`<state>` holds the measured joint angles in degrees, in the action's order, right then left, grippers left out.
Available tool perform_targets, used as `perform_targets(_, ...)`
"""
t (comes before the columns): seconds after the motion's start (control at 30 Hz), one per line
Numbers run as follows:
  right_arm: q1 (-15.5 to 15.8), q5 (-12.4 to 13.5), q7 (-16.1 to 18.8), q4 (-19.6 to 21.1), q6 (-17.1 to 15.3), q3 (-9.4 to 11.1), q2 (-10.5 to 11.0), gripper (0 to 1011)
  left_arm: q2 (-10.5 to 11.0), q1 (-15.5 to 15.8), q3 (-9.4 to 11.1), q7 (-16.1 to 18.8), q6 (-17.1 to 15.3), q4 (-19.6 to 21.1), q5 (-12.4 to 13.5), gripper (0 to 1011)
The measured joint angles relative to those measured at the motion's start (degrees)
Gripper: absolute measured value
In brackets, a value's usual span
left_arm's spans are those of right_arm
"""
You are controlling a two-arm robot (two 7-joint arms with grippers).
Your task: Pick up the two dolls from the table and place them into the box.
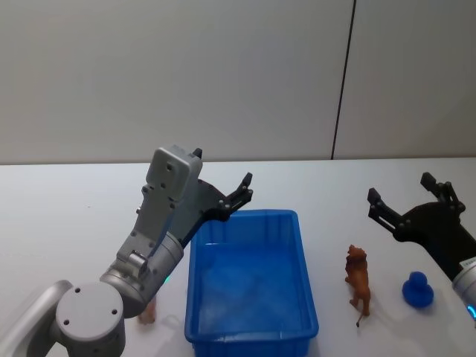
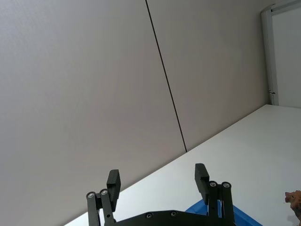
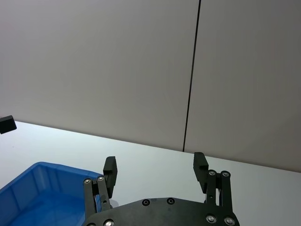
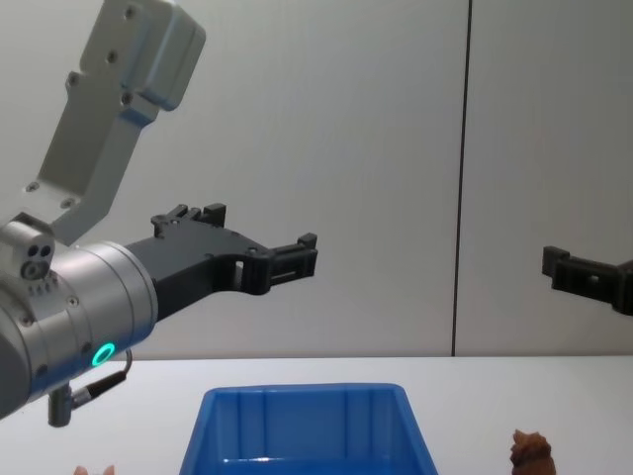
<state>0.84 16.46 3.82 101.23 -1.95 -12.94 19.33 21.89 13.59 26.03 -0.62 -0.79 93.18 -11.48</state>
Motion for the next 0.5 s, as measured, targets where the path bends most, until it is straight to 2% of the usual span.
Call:
perform_targets(0.3, -0.1, -0.4, -0.6, 0.0, -0.7, 0.0, -0.3, 1001, 0.0, 0.0, 0.0, 0.0, 0.0, 0.0, 0.0, 1001)
perform_targets(0.5, -0.1, -1.0, -2.5, 0.2, -3.3, -0.3, -0.9, 1001, 0.0, 0.0, 0.0, 0.0, 0.0, 0.0, 0.0, 1001)
